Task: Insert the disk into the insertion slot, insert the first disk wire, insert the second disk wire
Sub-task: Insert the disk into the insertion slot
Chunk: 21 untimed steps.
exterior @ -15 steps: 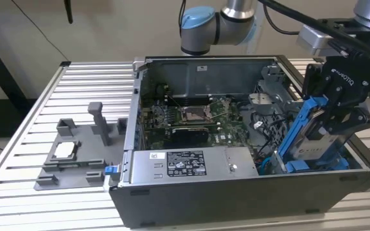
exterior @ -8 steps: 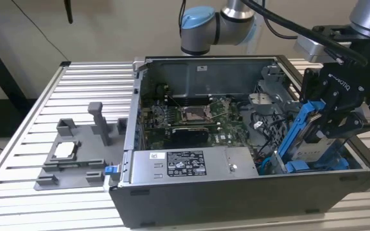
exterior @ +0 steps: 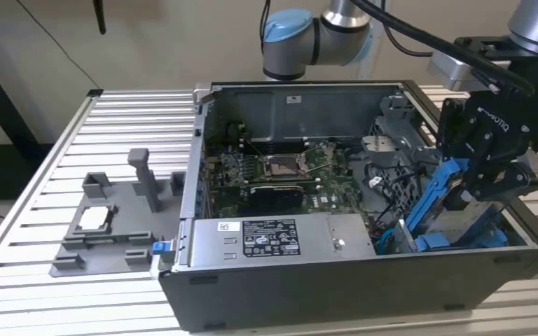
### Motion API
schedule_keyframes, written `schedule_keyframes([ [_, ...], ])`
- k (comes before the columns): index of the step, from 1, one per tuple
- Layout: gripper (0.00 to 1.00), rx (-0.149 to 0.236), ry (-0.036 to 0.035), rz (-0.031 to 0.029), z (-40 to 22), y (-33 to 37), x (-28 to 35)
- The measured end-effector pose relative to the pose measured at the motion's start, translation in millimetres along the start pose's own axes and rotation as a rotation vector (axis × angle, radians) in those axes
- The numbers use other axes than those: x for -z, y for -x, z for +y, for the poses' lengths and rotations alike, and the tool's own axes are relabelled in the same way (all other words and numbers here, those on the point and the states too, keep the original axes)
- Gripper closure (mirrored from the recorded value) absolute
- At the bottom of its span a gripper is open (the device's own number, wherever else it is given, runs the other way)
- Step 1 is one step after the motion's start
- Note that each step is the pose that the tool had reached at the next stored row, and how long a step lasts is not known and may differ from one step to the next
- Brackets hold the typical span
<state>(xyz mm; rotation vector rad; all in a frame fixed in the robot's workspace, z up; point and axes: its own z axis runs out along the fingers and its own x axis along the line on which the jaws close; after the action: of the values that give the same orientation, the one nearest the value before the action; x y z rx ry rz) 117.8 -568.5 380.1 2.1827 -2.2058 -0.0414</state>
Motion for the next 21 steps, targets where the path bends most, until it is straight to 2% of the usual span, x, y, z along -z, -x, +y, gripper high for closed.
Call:
schedule_keyframes([
  [1,0.66,0.000,0.0000,0.0000,0.0,0.0,0.0],
  [2,0.59,0.000,0.0000,0.0000,0.0,0.0,0.0],
  [4,0.59,0.000,0.0000,-0.0003,0.0,0.0,0.3],
  [6,0.59,0.000,0.0001,-0.0002,0.2,-0.1,4.6],
  [10,0.59,0.000,-0.0001,-0.0002,0.8,-0.1,17.2],
  [14,0.59,-0.002,-0.0058,-0.0001,0.9,5.3,18.1],
  [15,0.59,-0.002,-0.0131,-0.0005,1.0,7.2,17.9],
  [16,0.59,-0.002,-0.0280,-0.0005,1.1,9.1,18.0],
  [19,0.59,0.000,-0.0812,-0.0009,1.2,13.6,18.0],
  [21,0.59,0.008,-0.1129,-0.0012,1.2,15.0,17.6],
])
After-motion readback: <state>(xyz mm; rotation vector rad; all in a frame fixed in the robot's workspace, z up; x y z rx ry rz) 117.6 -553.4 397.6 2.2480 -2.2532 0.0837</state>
